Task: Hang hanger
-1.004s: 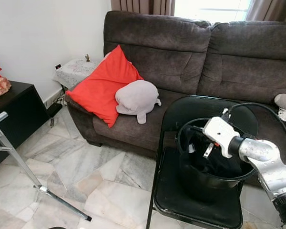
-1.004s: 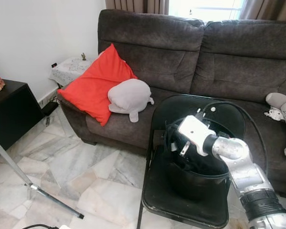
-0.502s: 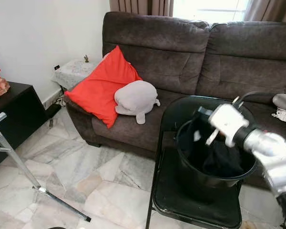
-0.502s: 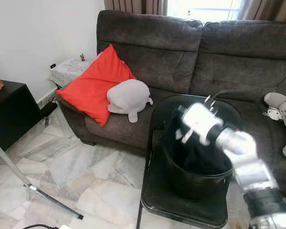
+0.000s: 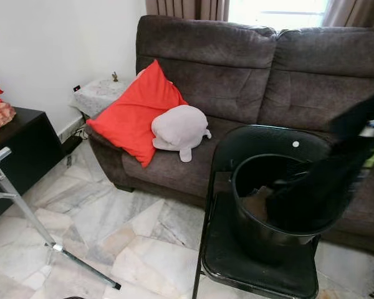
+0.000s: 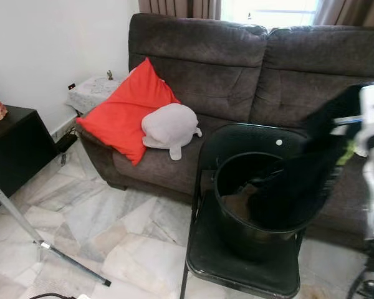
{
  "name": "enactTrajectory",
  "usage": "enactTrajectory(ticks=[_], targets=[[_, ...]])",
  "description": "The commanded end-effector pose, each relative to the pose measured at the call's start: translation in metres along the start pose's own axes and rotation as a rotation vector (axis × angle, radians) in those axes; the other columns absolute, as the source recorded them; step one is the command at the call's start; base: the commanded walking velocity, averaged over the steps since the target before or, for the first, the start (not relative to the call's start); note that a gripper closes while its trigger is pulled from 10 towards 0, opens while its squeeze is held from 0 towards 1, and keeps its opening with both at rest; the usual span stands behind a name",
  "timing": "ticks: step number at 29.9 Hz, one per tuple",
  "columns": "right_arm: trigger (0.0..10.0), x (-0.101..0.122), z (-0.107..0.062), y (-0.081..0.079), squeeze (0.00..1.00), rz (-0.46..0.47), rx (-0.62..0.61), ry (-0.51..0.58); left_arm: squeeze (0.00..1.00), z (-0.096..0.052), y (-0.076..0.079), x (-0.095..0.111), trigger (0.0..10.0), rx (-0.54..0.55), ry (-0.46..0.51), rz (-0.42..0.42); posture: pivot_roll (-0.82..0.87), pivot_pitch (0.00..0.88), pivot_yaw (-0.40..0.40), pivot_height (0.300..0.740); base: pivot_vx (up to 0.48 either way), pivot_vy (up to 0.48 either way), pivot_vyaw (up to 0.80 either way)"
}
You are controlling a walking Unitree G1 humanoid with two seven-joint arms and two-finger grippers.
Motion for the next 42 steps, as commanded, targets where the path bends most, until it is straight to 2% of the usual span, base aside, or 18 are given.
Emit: enactTrajectory(ticks=[1,5,6,7,10,12,13,14,15,16,17,19,20,21,27,29,34,42], targets=[[0.0,0.012,0.008,0.028,0.00,-0.010,-0.084,0.038,0.00,-0.001,-0.004,-0.004,10.0,0.006,-0.012,0.011,-0.11,0.000,0.070,0.740,0.000,0.000,0.00],[0.0,0.015,0.016,0.044,0.00,-0.028,-0.102,0.048,0.00,-0.001,-0.004,-0.003,10.0,0.006,-0.011,0.011,-0.11,0.000,0.069,0.740,0.000,0.000,0.00],[0.0,0.021,0.020,0.043,0.00,-0.020,-0.053,0.063,0.00,-0.001,-0.004,-0.003,10.0,0.008,-0.011,0.011,-0.10,0.000,0.068,0.740,0.000,0.000,0.00],[0.0,0.029,0.025,0.029,0.00,0.008,0.075,0.096,0.00,-0.001,-0.005,-0.003,10.0,0.011,-0.012,0.009,-0.10,0.000,0.069,0.740,0.000,0.000,0.00],[0.0,0.034,0.024,0.018,0.00,0.021,0.141,0.123,0.00,-0.001,-0.005,-0.003,10.0,0.012,-0.012,0.009,-0.10,0.000,0.069,0.740,0.000,0.000,0.00],[0.0,0.051,0.015,-0.021,0.00,0.100,0.362,0.244,0.00,-0.001,-0.005,-0.004,10.0,0.014,-0.014,0.005,-0.09,0.004,0.066,0.740,0.000,0.000,0.00],[0.0,0.056,0.000,-0.051,0.00,0.121,0.569,0.313,0.00,-0.001,-0.005,-0.004,10.0,0.015,-0.014,0.004,-0.08,0.006,0.066,0.740,0.000,0.000,0.00],[0.0,0.056,0.000,-0.051,0.00,0.121,0.569,0.313,0.00,-0.001,-0.005,-0.004,10.0,0.015,-0.014,0.004,-0.08,0.006,0.066,0.740,0.000,0.000,0.00],[0.0,0.057,-0.019,-0.079,0.00,0.135,0.781,0.375,0.00,-0.001,-0.005,-0.005,10.0,0.016,-0.015,0.002,-0.08,0.006,0.066,0.740,0.000,0.000,0.00],[0.0,0.053,-0.032,-0.095,0.00,0.151,0.890,0.374,0.00,-0.001,-0.005,-0.005,10.0,0.016,-0.015,0.001,-0.08,0.008,0.065,0.740,0.000,0.000,0.00],[0.0,0.053,-0.032,-0.095,0.00,0.151,0.890,0.374,0.00,-0.001,-0.005,-0.005,10.0,0.016,-0.015,0.001,-0.08,0.008,0.065,0.740,0.000,0.000,0.00],[0.0,0.041,-0.057,-0.122,0.00,0.203,1.076,0.322,0.00,-0.001,-0.005,-0.005,10.0,0.017,-0.016,0.000,-0.07,0.010,0.063,0.740,0.000,0.000,0.00],[0.0,0.041,-0.057,-0.122,0.00,0.203,1.076,0.322,0.00,-0.001,-0.005,-0.005,10.0,0.017,-0.016,0.000,-0.07,0.010,0.063,0.740,0.000,0.000,0.00],[0.0,0.034,-0.069,-0.134,0.00,0.214,1.165,0.297,0.00,-0.001,-0.005,-0.005,10.0,0.018,-0.016,-0.001,-0.06,0.012,0.061,0.740,0.000,0.000,0.00],[0.0,0.015,-0.101,-0.159,0.00,0.222,1.345,0.233,0.00,-0.001,-0.005,-0.005,10.0,0.018,-0.018,-0.005,-0.06,0.014,0.060,0.740,0.000,0.000,0.00],[0.0,0.010,-0.110,-0.160,0.00,0.231,1.389,0.219,0.00,-0.001,-0.005,-0.006,10.0,0.016,-0.020,-0.003,-0.06,0.017,0.060,0.740,0.000,0.000,0.00],[0.0,0.006,-0.118,-0.163,0.00,0.233,1.425,0.191,0.00,-0.001,-0.005,-0.006,10.0,0.016,-0.021,-0.001,-0.06,0.017,0.060,0.740,0.000,0.000,0.00],[0.0,0.000,-0.141,-0.182,0.00,0.178,1.526,0.173,0.00,-0.001,-0.005,-0.007,10.0,0.015,-0.023,0.001,-0.07,0.020,0.058,0.740,0.000,0.000,0.00]])
Point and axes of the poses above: a point about 5 cm out from each wrist's last joint towards the gripper, its own z axis pointing out of the wrist towards the gripper, its own x axis along the axis of the wrist's last joint, y = z × x, the point moved 1 cm from there along z, pointing out of the wrist towards the gripper, and after that the axes turned 2 degrees about -z, right-handed, at the moved point
